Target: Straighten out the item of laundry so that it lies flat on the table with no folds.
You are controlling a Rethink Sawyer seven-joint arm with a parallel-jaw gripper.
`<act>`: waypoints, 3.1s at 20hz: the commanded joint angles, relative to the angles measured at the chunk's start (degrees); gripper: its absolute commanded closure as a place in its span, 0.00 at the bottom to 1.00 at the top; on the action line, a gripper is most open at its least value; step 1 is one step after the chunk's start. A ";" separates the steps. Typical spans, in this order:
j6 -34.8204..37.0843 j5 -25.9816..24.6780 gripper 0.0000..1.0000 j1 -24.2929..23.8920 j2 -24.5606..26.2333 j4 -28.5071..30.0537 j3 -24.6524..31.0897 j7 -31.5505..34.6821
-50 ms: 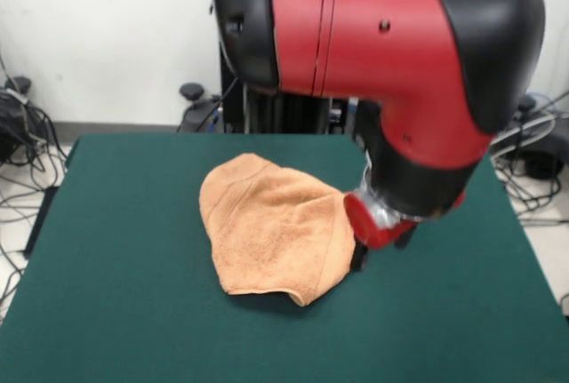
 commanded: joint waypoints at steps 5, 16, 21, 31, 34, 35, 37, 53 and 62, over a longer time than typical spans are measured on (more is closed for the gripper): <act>8.68 1.64 0.00 0.97 5.18 -10.35 2.26 12.54; -7.41 2.66 0.00 0.89 -7.77 18.09 1.14 13.91; -9.87 1.40 0.00 0.99 -5.98 20.39 0.48 14.18; -9.29 0.13 0.00 -0.39 11.74 0.62 2.54 8.62; -6.08 0.20 0.00 -0.41 16.02 -6.02 3.05 6.72; -6.58 0.14 0.00 -0.41 16.42 -6.14 3.10 6.41; -8.28 0.40 0.00 0.23 14.12 -1.21 2.35 8.40; -25.15 6.71 0.00 8.91 -12.58 40.47 -2.88 28.59; -29.14 1.55 0.00 4.75 -15.46 46.37 -3.74 22.91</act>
